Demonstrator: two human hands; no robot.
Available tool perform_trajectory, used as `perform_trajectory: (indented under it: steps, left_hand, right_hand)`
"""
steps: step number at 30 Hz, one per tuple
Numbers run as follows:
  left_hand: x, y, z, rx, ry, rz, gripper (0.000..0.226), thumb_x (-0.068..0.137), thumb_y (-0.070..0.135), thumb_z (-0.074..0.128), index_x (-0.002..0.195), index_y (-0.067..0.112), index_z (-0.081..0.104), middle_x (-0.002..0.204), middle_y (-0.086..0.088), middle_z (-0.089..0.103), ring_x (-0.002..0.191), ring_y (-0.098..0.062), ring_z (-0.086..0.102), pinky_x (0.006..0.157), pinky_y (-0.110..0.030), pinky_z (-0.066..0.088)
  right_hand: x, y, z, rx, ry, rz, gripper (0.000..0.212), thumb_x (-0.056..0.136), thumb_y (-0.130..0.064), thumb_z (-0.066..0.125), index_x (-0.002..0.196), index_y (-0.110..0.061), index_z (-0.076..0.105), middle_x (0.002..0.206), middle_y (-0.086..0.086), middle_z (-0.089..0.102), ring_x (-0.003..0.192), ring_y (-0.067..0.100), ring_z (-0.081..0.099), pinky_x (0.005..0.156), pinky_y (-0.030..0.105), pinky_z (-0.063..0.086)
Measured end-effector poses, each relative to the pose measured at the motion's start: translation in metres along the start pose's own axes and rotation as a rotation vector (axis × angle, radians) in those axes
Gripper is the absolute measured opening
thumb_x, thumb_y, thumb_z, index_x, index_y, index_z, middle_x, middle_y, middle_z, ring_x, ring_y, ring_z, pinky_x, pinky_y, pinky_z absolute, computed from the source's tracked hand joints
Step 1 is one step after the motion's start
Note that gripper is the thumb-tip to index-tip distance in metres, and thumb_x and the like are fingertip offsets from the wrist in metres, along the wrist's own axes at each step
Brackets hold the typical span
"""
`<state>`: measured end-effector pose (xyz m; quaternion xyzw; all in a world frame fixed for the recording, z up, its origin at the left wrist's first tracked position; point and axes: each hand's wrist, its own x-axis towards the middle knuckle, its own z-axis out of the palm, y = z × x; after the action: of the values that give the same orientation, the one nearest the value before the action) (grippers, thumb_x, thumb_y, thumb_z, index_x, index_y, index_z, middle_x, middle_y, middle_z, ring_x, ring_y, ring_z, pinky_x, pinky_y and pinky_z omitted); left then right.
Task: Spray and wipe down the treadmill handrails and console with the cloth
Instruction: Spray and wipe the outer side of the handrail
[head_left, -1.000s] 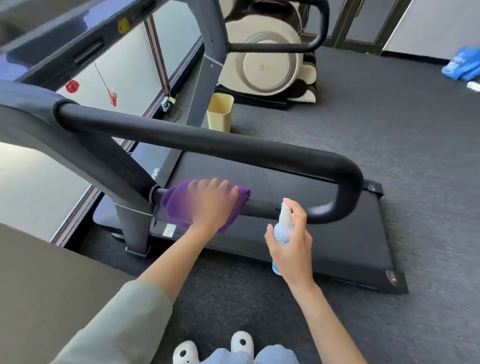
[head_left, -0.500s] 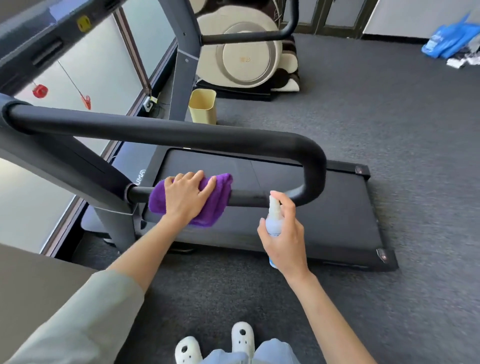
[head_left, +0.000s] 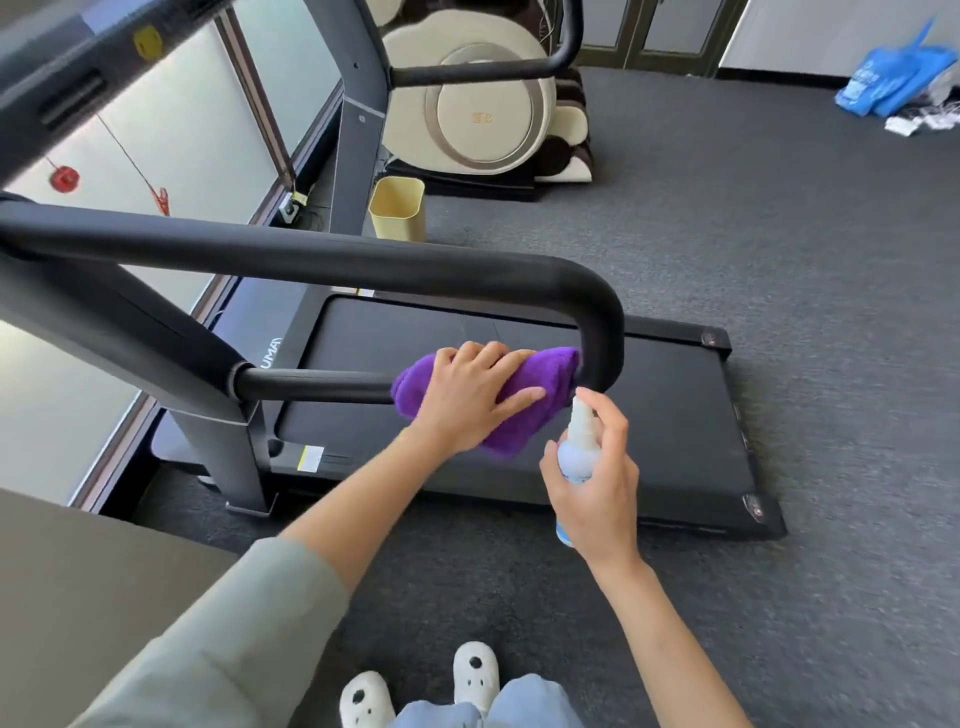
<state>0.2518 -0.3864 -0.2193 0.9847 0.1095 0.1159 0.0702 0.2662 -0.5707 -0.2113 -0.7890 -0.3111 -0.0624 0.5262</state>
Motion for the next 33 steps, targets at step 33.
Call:
perform_trajectory:
  steps: [33]
  left_hand:
    - [0.004, 0.023, 0.016, 0.087, 0.177, -0.028, 0.079, 0.076, 0.084, 0.035, 0.128, 0.029, 0.056, 0.115, 0.005, 0.064, 0.100, -0.024, 0.059, 0.087, -0.045, 0.040]
  right_hand:
    - [-0.009, 0.014, -0.014, 0.023, 0.009, 0.055, 0.065, 0.083, 0.003, 0.069, 0.132, -0.027, 0.038, 0.126, -0.002, 0.059, 0.097, 0.027, 0.065, 0.088, 0.011, 0.045]
